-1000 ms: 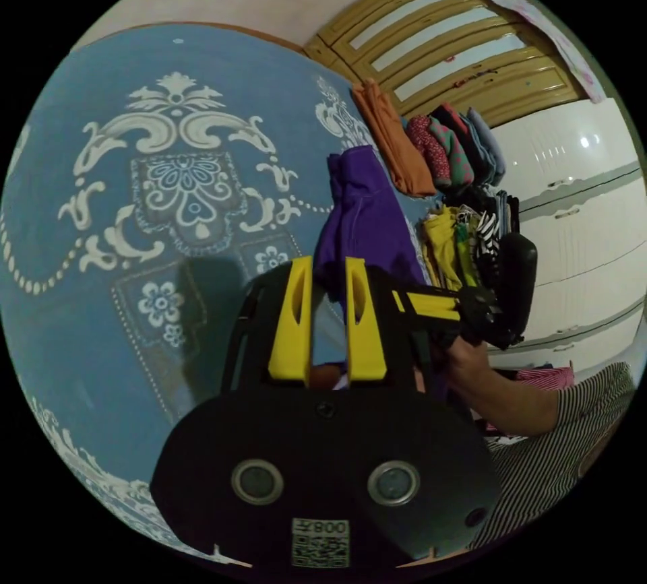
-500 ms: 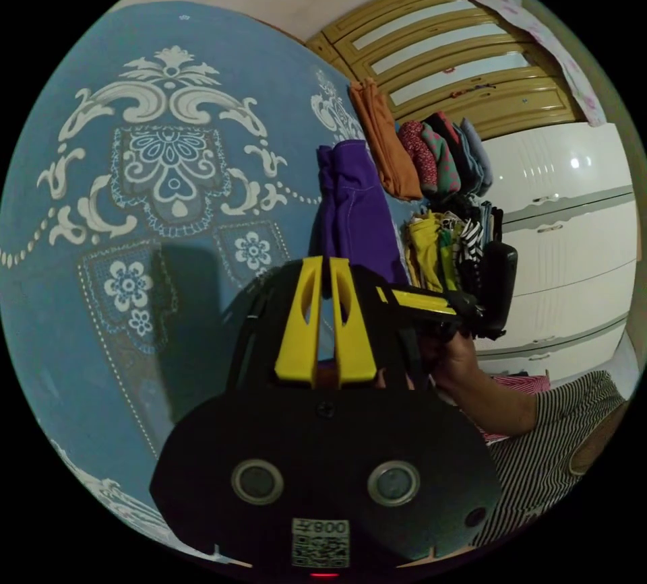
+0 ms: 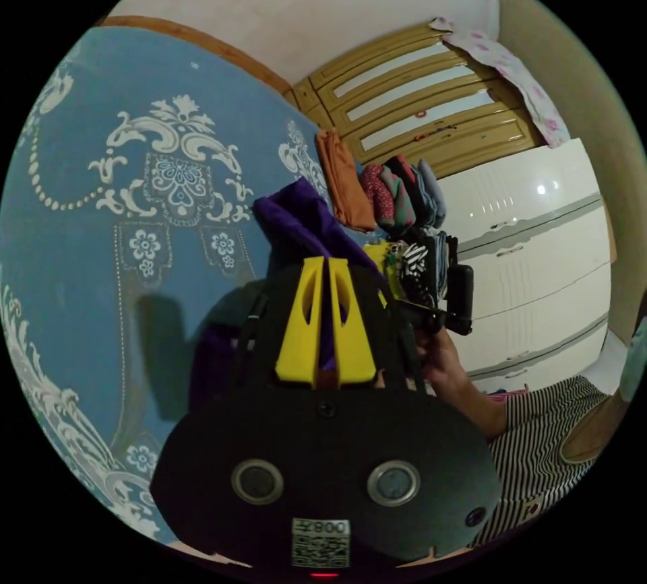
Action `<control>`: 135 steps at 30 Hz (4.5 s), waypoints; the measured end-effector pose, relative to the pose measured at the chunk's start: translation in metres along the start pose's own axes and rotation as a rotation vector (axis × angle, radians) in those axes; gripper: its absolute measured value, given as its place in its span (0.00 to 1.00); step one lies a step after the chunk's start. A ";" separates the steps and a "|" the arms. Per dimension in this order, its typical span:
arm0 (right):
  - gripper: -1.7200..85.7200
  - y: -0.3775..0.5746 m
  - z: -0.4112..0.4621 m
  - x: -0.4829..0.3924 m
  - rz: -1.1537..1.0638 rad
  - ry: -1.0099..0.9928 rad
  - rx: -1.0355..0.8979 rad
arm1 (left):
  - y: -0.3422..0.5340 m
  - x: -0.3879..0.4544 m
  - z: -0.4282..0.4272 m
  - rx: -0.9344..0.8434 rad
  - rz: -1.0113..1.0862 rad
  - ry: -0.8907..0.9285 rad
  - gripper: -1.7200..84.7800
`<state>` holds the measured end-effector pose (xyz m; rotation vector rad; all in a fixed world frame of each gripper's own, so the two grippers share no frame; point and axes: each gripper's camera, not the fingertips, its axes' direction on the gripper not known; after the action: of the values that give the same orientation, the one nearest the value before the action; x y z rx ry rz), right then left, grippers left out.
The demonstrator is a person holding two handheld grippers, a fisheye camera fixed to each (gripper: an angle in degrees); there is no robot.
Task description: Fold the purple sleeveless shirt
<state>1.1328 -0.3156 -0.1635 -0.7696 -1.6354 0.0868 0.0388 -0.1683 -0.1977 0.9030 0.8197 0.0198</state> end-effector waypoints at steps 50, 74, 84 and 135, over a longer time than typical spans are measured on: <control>0.02 0.494 -0.498 -0.484 -0.883 -0.141 0.657 | 0.528 1.002 -0.379 0.784 0.958 -0.316 0.03; 0.02 0.221 -0.371 -0.417 -0.741 0.054 0.496 | 0.275 0.799 -0.523 0.765 0.625 -0.586 0.03; 0.02 -0.102 -0.161 -0.260 -0.268 0.522 0.099 | -0.016 0.405 -0.505 0.518 -0.104 -0.563 0.06; 0.04 -0.148 0.078 0.206 0.289 0.403 -0.194 | 0.209 -0.142 -0.714 0.266 -0.432 -0.512 0.11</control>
<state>0.9959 -0.2943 0.0635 -1.0937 -1.1547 -0.0222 -0.4521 0.4082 -0.2085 0.9070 0.5246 -0.6852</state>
